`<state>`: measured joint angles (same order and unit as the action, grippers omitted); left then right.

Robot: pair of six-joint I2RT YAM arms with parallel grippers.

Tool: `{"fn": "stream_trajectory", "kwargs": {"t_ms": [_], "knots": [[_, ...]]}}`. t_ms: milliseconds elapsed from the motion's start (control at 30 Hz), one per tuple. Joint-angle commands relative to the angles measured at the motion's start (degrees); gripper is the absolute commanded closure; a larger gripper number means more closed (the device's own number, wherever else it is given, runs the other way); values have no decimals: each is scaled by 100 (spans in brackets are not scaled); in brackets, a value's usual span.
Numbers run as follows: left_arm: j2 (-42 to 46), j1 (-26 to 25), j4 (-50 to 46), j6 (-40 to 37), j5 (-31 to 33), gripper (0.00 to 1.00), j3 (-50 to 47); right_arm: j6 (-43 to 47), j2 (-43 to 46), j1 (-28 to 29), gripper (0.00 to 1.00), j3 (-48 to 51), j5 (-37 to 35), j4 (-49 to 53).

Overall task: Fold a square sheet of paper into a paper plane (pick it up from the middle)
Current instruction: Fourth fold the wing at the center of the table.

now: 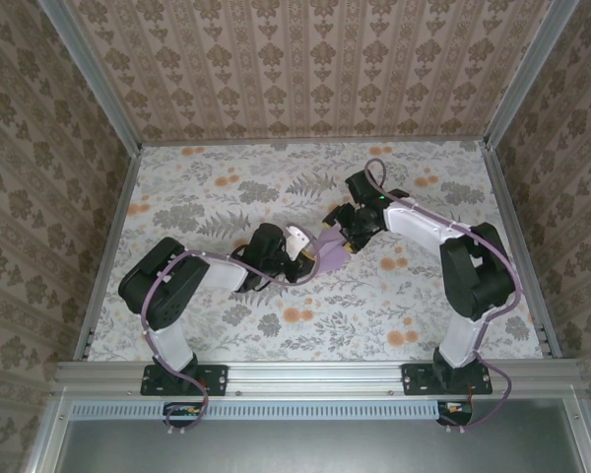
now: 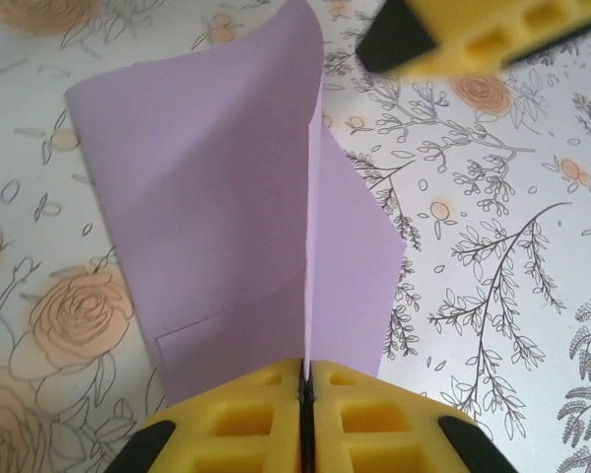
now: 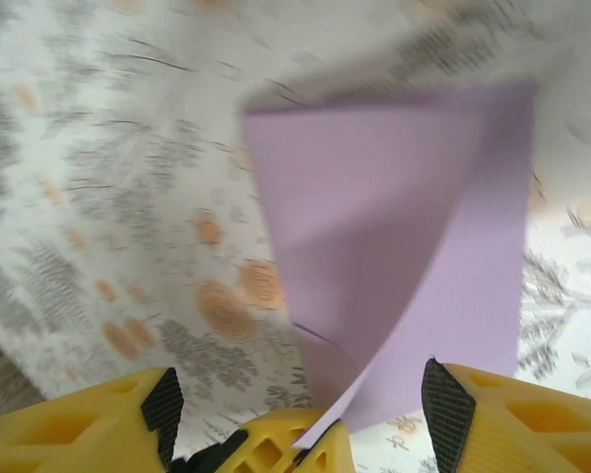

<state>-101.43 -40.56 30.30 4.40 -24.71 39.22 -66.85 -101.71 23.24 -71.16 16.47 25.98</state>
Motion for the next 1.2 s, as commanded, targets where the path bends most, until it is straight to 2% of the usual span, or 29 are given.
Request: {"fn": "stream_trajectory", "kwargs": {"t_ms": [0, 233, 367, 500, 700, 1167], "knots": [[118, 102, -333, 781, -237, 90, 203, 1167, 438, -162, 31, 539, 337, -681], [157, 119, -346, 1828, -449, 90, 252, 1734, 618, -235, 37, 1628, 1310, -2380], [215, 153, -445, 2177, -591, 90, 334, 1745, 466, -200, 42, 1836, 1496, -2768], [124, 196, -834, 2466, -744, 90, 559, 1922, 320, -189, 45, 1912, 1659, -2903], [-84, 275, -916, 2801, -963, 89, 707, 2495, 222, -197, 48, 1886, 1780, -2685], [-471, 364, -1306, 3121, -1177, 88, 975, 2187, -278, -206, 47, 1930, 1785, -2945]]}}
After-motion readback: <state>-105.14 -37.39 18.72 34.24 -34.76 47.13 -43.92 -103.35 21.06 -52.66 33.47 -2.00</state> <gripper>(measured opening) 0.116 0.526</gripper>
